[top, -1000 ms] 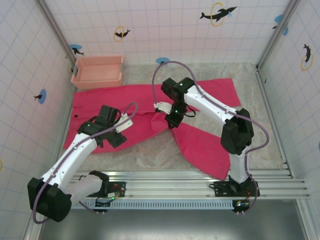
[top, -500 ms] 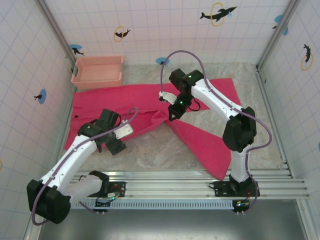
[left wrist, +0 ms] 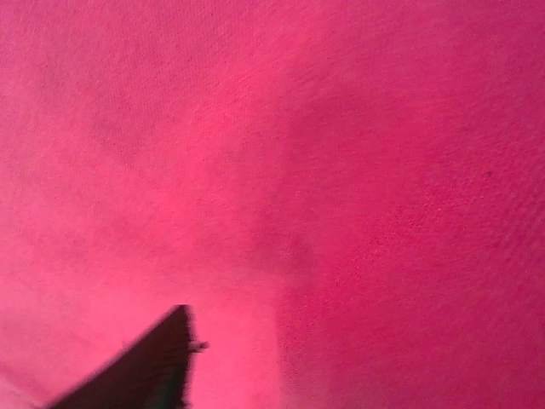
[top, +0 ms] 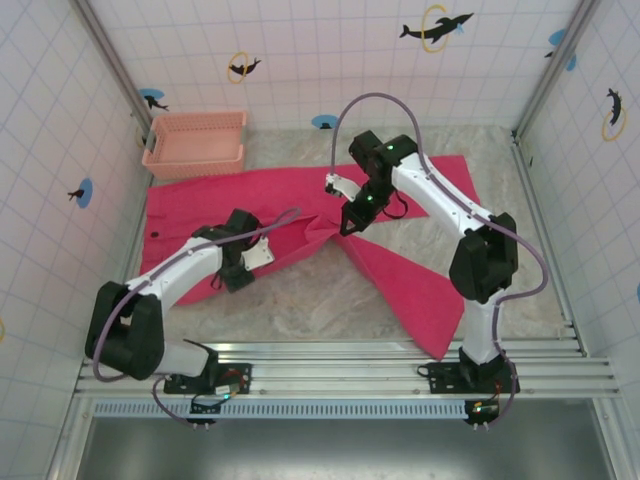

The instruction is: Roll up the long pants

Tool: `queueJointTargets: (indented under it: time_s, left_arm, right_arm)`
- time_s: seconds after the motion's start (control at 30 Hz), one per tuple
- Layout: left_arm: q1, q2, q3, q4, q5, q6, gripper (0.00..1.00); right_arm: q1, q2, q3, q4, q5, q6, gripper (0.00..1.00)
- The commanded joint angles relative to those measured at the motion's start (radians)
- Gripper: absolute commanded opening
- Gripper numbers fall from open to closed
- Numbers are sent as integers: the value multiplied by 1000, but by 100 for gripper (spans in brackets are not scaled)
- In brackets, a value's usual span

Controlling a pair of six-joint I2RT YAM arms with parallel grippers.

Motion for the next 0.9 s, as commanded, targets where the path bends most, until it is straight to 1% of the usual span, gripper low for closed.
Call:
queueJointTargets:
  time_s: [0.0,0.07,0.2,0.33,0.4,0.47,0.63,0.7,0.8,0.87]
  left_arm:
    - [0,29,82,21,-144,-19,0]
    - [11,27,128,7,-172,1,0]
    - [59,39,290,-47,-167,94,0]
    - [108,106,451,-37,-163,187,0]
    - [124,171,527,-18,-156,233,0]
    - [145,242,615,-3,-97,267,0]
    - [183,484,854,-19,-12,276,0]
    - [195,595,954,-14,-31,270,0]
    - [211,722,1093,-13,-37,251,0]
    - [220,776,1165,-26,-5,235,0]
  right_arm:
    - [-27,-61,-17,-2,-3,-14,0]
    - [-37,-61,-27,-11,14,-25,0]
    - [-67,-38,-27,-31,30,-35,0]
    - [-99,24,47,-54,33,-43,0]
    - [-115,81,130,-67,30,-36,0]
    - [-131,143,210,-74,17,-29,0]
    - [-159,310,416,-71,41,-13,0]
    - [-170,404,519,-67,64,-9,0]
    - [-181,510,658,-42,100,7,0]
    - [-189,556,707,12,117,29,0]
